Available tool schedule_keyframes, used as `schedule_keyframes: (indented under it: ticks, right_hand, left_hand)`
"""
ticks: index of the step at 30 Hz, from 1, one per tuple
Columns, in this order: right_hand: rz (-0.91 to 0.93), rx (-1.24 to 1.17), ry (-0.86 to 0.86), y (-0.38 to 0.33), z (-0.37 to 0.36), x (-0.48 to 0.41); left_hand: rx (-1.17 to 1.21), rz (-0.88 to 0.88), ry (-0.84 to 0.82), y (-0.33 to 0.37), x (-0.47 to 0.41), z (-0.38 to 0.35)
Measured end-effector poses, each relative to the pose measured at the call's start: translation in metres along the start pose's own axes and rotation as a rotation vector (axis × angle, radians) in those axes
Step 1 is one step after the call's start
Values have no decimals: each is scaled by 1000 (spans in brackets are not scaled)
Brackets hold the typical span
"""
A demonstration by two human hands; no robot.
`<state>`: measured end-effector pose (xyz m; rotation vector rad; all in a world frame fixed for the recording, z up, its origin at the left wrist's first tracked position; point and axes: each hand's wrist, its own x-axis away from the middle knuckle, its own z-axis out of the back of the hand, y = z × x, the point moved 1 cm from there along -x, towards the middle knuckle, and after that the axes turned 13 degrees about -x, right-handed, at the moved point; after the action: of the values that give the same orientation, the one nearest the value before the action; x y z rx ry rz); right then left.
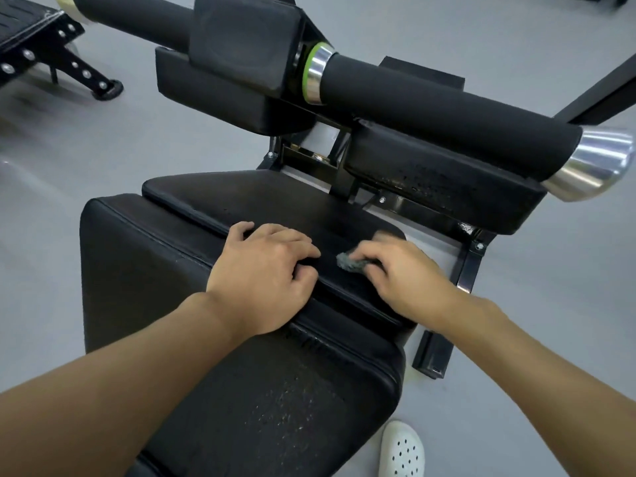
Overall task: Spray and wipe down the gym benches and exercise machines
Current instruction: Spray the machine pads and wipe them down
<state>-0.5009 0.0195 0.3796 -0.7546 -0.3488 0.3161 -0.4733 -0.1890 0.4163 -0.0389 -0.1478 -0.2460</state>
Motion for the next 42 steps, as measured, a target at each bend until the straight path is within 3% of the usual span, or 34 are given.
schedule_keyframes:
  ticks: [4,10,15,21,26,32,37,42]
  right_hand:
    - [6,-24,-7,14,12,37]
    - [-86,-10,-11,29,-4,-38]
    - [-72,-19,-28,41,10,8]
    - [-157,-36,-3,49,-4,-65]
    - [-105,-34,11,59,9,-19]
    - [-163,-32,64,69,-5,-91]
    - [-134,-12,67,78,8,-39]
    - [-201,7,132,89,-6,-103]
  left_hand:
    - [3,-2,26,-3,0,-3]
    - [4,-20,29,-3,0,-2]
    - [32,-20,33,-5,1,-3]
    - [43,-28,60,-6,-1,-4]
    - [62,-23,83,-8,-1,-6]
    - [73,-35,94,-9,-2,-7]
    - [77,-29,112,-10,-1,-8]
    - [78,-43,110,-10,-1,-8]
